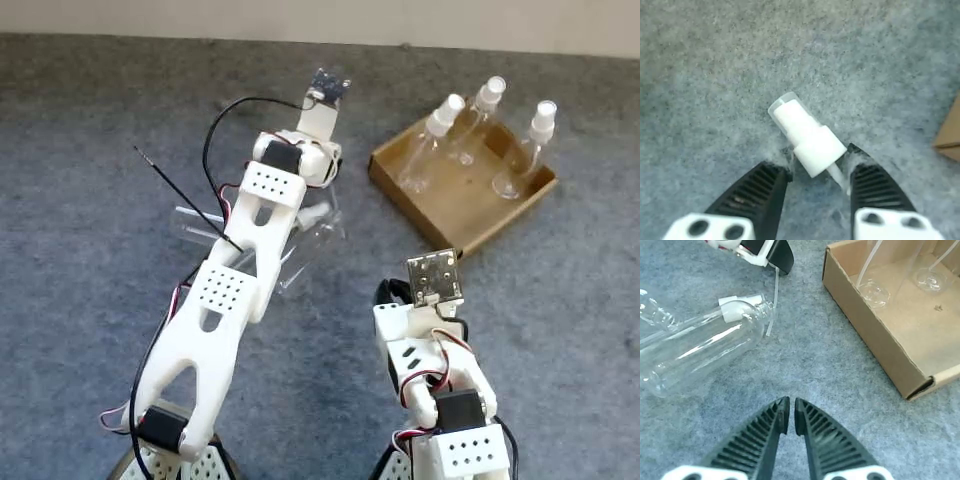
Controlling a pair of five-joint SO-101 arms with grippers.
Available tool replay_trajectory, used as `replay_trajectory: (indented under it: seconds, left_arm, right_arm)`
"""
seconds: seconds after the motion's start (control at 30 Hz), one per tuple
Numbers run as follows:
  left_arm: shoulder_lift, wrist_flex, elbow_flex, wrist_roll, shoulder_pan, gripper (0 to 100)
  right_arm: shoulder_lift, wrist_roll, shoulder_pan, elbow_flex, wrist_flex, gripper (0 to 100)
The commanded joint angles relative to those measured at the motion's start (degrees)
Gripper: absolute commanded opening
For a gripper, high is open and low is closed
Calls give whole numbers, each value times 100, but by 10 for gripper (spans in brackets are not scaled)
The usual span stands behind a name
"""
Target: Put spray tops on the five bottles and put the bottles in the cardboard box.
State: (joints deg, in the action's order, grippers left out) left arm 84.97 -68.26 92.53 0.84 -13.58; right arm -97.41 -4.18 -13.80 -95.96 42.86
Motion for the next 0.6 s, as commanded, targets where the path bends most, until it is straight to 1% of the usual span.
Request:
replay_trajectory:
  seconds: [0.0,0.1,0.4,0.57]
  left_arm:
    - [-40,88,277,79,-48,127]
    - [-40,123,277,70,-13,65]
    - [-40,79,277,70,4,70]
    - [-57,79,286,70,154,70]
  right_arm:
    - [-66,9,-48,-303,-119,24]
    - [-66,9,-48,-303,-119,24]
    - [-66,9,-48,-303,-119,24]
    - [-66,9,-48,-303,-119,24]
